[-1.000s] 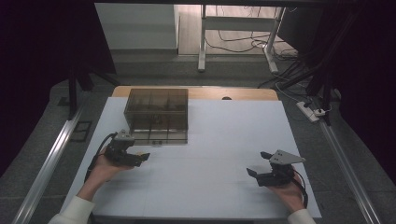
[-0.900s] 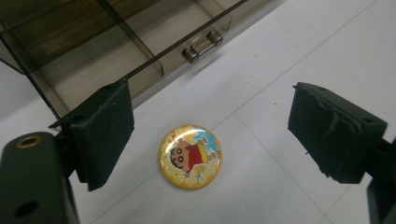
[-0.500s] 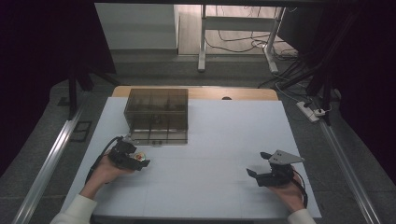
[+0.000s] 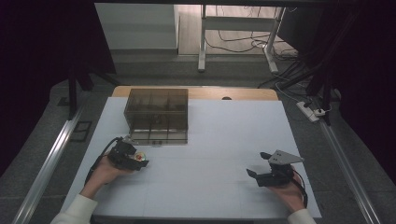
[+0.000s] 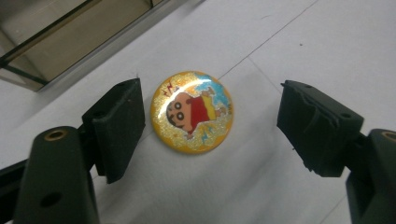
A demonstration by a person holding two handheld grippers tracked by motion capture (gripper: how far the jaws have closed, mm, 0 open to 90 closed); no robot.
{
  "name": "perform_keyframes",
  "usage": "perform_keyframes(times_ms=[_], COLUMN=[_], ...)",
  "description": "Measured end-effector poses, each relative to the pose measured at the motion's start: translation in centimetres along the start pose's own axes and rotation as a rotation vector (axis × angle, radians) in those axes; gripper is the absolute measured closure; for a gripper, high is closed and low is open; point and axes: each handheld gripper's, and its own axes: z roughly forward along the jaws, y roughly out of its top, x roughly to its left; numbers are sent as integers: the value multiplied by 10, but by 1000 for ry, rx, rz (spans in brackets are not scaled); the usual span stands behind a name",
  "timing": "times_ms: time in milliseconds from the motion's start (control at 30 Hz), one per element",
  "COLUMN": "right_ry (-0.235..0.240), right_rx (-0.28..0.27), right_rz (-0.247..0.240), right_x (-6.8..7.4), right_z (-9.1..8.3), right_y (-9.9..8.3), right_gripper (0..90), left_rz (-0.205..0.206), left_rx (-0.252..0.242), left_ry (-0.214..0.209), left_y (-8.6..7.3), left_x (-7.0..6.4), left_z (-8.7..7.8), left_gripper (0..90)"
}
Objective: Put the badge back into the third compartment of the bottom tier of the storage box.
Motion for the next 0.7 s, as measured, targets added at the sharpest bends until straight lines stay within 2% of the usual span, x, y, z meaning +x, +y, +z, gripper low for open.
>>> perform_keyframes(times_ms=[333,433,700], right_ry=[-1,-2,-5], right_rx=[2,2,5], right_rz=[-3,-2,-6], right_x=[0,0,0], right_z=[1,1,1], right_y=[0,0,0], right_gripper=[129,129,130], left_rz=[-10,-15,-3], left_rx=[12,8,6], left_ry=[16,21,45], left_y=[-1,-2,-3], left_x=[4,5,6], left_z=[3,2,1], left_gripper=[317,365,455])
